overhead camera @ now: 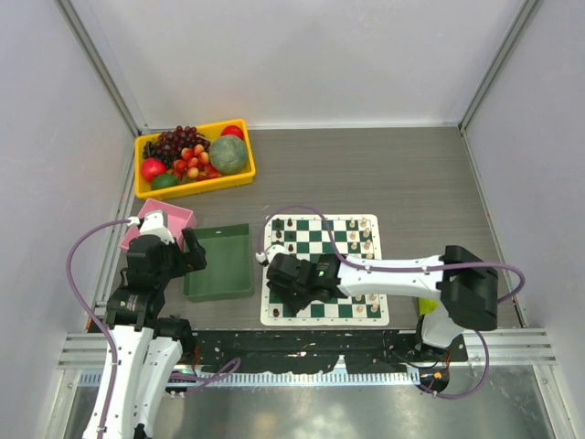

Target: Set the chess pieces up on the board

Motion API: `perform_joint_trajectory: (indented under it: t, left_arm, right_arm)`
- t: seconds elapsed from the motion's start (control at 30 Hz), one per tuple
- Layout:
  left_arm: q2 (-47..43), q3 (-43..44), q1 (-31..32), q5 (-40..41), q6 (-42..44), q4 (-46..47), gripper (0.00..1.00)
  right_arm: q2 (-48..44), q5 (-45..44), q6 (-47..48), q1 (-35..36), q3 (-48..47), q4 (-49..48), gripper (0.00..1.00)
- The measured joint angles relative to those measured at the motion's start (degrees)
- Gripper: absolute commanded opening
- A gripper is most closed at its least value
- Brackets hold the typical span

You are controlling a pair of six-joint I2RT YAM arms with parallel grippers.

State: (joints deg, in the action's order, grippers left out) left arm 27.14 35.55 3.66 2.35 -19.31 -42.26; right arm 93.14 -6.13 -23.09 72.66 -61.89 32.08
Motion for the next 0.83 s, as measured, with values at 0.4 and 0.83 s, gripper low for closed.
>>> perform_joint_trajectory:
  t: [0.4, 0.83]
  left_arm:
    - [3.4, 0.1, 0.0, -0.1, -0.3, -0.1, 0.99]
    - [4.3, 3.0, 0.0, 3.5, -3.4, -1.1, 0.99]
  right_arm:
    - [-22.7, -16.0, -2.1, -11.1, 5.1, 0.3, 0.89]
    - [-38.4, -20.2, 3.4, -56.3, 9.4, 1.4, 0.95]
